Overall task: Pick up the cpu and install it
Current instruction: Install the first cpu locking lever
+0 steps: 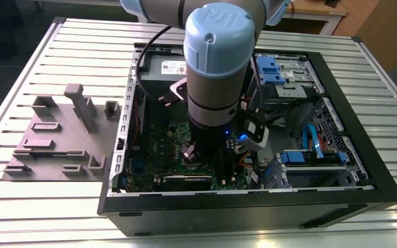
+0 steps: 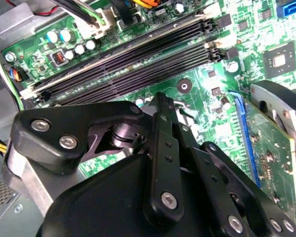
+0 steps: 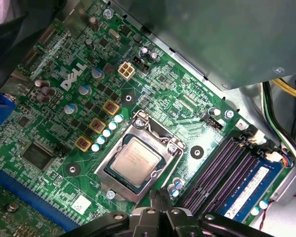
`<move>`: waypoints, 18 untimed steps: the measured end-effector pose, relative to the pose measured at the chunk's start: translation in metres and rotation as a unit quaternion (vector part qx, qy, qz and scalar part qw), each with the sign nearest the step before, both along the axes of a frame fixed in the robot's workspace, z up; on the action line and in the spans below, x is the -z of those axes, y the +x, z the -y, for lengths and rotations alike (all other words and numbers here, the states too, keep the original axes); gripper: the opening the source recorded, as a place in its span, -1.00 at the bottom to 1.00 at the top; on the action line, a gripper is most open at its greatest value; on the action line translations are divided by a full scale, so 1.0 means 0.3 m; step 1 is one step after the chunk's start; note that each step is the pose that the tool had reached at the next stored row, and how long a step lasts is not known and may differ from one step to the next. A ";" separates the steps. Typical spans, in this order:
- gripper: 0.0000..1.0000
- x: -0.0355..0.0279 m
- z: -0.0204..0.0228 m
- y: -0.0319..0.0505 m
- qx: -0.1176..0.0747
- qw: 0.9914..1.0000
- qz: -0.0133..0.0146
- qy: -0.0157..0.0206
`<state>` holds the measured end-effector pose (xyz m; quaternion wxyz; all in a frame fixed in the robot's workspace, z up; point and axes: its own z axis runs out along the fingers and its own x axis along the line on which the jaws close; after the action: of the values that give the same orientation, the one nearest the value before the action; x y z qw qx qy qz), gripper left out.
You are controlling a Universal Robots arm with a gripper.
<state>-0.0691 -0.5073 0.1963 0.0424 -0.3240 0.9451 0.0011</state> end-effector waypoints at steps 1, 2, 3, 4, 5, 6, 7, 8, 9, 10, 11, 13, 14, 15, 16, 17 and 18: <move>-0.80 -0.004 0.000 0.000 0.000 1.000 0.000 0.000; -0.80 -0.009 0.000 0.000 0.000 1.000 0.000 0.000; -0.80 -0.015 0.000 0.000 0.000 1.000 0.000 0.000; -0.80 -0.021 0.000 0.000 0.000 1.000 0.000 0.000; -0.80 -0.028 0.000 0.000 0.000 1.000 0.000 0.000; -0.80 -0.033 0.000 0.000 0.000 1.000 0.000 0.000; -0.80 -0.037 0.000 0.000 0.000 1.000 0.000 0.000; -0.80 -0.037 0.000 0.000 0.000 1.000 0.000 0.000; -0.80 -0.037 0.000 -0.001 0.000 1.000 0.000 0.000; -0.80 -0.037 0.000 -0.003 0.000 1.000 0.000 0.000; -0.80 -0.037 0.000 -0.005 0.000 1.000 0.000 0.000; -0.80 -0.037 -0.001 -0.010 0.000 1.000 0.000 0.000; -0.80 -0.037 -0.001 -0.012 0.000 1.000 0.000 0.000; -0.80 -0.037 -0.002 -0.014 0.000 1.000 0.001 0.000; -0.80 -0.037 -0.002 -0.016 0.000 1.000 0.001 0.000; -0.80 -0.037 -0.003 -0.018 0.000 1.000 0.001 0.000; -0.80 -0.038 -0.003 -0.020 0.000 1.000 0.001 0.000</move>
<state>-0.0751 -0.5063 0.2076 0.0429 -0.3243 0.9450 0.0008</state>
